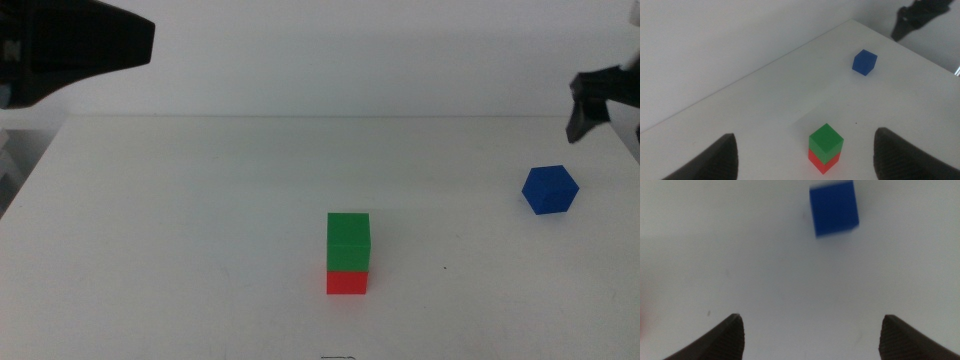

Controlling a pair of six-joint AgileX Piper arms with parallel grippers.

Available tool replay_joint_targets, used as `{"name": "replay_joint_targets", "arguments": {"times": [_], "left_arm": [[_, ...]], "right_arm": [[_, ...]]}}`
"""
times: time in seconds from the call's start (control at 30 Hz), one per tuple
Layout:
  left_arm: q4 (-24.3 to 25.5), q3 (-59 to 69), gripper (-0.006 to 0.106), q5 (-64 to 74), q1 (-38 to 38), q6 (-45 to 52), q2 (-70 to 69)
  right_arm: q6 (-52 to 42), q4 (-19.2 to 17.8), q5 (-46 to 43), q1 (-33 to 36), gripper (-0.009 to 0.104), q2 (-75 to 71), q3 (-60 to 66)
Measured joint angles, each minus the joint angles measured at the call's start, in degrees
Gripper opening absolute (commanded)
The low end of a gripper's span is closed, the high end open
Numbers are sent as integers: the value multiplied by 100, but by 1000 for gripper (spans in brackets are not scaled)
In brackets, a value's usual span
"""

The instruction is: Stack red cubes first, then green, then blue cubes in a specific spot.

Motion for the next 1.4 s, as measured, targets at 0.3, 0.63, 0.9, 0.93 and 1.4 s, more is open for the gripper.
{"name": "replay_joint_targets", "arguments": {"times": [0.3,0.63,0.9,0.93,1.4], "left_arm": [[0,0,91,-5,0,0,0],[0,0,91,-5,0,0,0],[0,0,91,-5,0,0,0],[0,0,91,-5,0,0,0],[0,0,91,-5,0,1,0]], "right_arm": [[-310,-331,-17,-16,92,1232,-1058],[-573,-657,-19,-152,92,2075,-1121],[-737,-657,-245,-152,92,2352,-1121],[-737,-657,-294,-152,92,2359,-1121],[-757,-290,-669,-220,83,2559,-1128]]}}
